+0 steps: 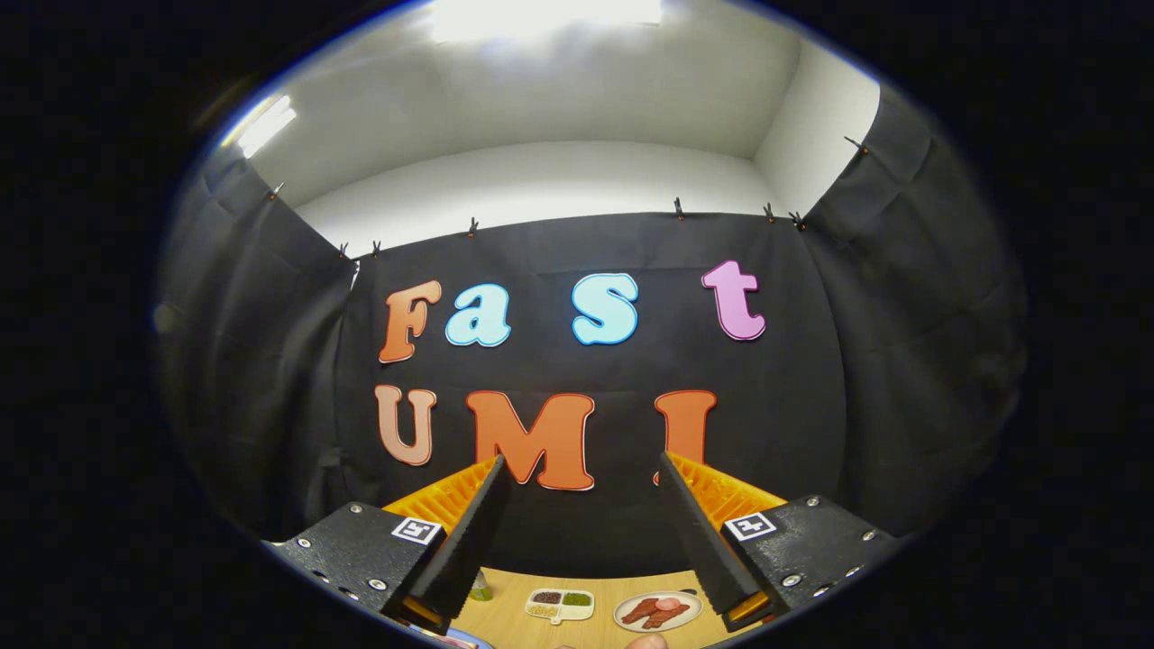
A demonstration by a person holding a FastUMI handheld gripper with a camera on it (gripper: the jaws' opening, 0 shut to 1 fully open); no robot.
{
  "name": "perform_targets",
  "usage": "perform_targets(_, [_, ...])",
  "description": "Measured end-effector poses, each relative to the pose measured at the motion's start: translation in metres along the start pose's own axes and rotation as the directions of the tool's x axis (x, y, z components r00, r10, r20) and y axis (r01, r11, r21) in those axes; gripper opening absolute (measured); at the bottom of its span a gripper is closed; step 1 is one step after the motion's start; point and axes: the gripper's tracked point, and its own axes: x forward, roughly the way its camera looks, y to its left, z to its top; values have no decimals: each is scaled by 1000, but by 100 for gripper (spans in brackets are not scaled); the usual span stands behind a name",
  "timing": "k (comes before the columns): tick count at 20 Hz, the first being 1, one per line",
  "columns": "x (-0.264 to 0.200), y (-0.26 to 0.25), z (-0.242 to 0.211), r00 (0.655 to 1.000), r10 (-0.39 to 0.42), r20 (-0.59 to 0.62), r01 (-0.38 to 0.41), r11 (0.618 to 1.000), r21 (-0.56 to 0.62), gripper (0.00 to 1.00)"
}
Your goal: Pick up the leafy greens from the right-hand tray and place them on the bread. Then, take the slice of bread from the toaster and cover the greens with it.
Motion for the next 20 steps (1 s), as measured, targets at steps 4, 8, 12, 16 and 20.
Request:
perform_targets(4, [4, -5, -14, 999, -41, -17, 41, 999, -11, 98])
perform_targets(8, [7, -11, -39, 996, -65, -54, 64, 998, -12, 98])
perform_targets(12, [4, -10, -65, 994, -68, -80, 69, 998, 0, 98])
perform_targets(16, [1, -18, -109, 976, -96, -195, 92, 995, -30, 99])
perform_targets(20, [-4, -22, -150, 950, -109, -293, 107, 994, -22, 99])
